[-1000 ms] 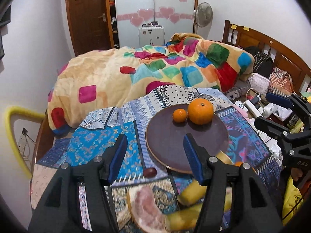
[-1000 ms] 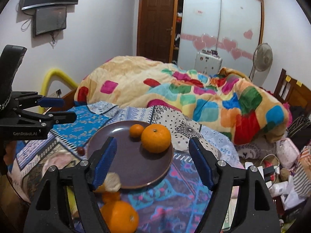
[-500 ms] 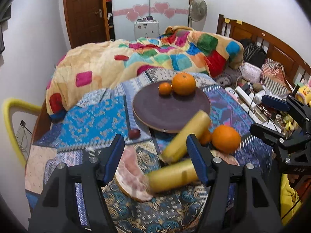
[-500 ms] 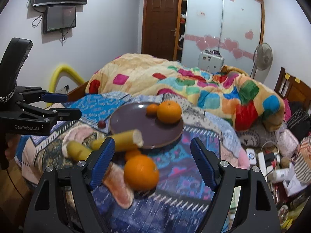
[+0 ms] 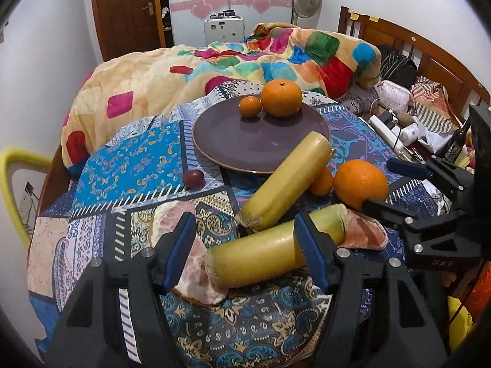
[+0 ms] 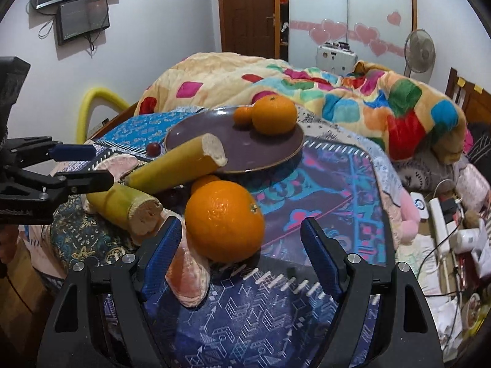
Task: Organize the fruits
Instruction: 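Reach the left tool to a yellow cylinder while the right tool grasps another orange, then grasp and lift the yellow cylinder with the left tool while the right tool lifts the orange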
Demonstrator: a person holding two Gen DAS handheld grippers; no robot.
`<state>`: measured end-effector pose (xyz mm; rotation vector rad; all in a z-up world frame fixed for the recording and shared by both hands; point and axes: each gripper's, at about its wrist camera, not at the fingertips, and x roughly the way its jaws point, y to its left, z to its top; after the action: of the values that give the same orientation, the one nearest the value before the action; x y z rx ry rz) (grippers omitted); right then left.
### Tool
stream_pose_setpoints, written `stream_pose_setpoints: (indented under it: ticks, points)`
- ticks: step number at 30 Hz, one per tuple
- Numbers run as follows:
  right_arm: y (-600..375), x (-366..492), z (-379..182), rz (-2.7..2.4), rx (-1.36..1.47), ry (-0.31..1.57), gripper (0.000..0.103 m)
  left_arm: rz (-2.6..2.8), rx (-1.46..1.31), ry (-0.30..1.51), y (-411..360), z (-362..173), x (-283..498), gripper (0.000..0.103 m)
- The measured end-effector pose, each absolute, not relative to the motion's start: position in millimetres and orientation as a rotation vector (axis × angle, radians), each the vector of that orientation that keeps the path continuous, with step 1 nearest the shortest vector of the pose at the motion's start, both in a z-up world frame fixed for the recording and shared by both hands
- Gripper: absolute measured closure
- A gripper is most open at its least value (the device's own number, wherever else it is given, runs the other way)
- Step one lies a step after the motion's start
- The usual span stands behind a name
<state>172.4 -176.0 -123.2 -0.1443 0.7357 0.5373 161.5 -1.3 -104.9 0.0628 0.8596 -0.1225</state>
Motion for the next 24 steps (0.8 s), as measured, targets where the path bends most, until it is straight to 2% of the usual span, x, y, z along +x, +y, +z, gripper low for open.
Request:
stream_pose_setpoints:
  ticks: [7,20,24]
  points:
    - [-166.6,177.2,-126.5,0.597,-0.126,0.757,0.047,-0.129,0.071,0.866,-11.2,-111.2,181.9,0.037]
    - [-194.2,174.6,-114.2,0.562,-0.108,0.724,0.049,-0.187,0.138,0.869,-41.8,-114.5,208.4,0.037]
    - [-202.4,176.6,-113.4,0.552,-0.103,0.727,0.05,-0.199,0.153,0.882,-47.2,-119.4,216.0,0.04]
